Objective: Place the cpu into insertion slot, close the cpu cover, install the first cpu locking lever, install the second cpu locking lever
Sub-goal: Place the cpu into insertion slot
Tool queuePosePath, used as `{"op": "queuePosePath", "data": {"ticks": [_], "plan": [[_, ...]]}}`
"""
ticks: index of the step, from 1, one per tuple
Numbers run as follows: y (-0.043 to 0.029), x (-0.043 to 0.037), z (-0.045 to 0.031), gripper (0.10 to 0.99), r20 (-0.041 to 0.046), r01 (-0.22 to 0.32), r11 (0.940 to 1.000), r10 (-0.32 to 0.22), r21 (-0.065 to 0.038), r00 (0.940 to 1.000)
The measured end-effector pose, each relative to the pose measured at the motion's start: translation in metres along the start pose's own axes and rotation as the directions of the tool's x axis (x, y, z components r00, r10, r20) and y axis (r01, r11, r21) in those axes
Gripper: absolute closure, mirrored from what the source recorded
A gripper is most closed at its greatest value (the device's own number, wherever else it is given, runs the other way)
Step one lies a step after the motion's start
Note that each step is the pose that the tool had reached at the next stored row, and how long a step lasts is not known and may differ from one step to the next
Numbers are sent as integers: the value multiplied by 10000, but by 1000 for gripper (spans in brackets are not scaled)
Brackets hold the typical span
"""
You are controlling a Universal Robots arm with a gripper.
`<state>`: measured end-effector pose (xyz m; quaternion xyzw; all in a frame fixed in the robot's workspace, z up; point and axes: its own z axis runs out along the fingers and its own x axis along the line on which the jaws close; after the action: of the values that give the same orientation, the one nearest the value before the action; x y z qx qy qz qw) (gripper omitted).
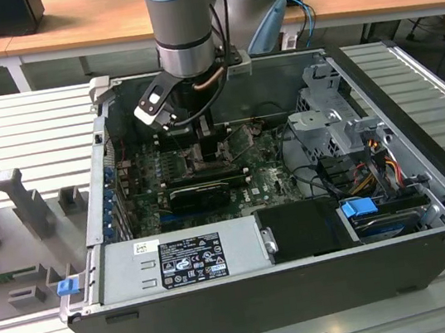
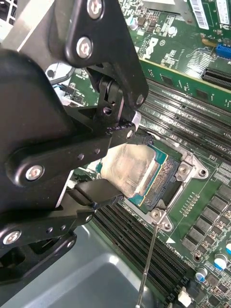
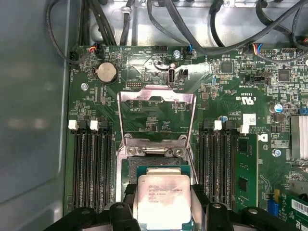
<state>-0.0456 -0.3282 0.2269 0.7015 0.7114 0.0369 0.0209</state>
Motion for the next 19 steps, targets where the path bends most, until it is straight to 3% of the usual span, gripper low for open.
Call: {"op": "queuePosePath", "data": {"ticks": [6,19], "plan": [[-1,1,18,557,-3,-2,10000,2,4,10000],[-14,46,180,557,8,-126,9999,126,3,9999]]}}
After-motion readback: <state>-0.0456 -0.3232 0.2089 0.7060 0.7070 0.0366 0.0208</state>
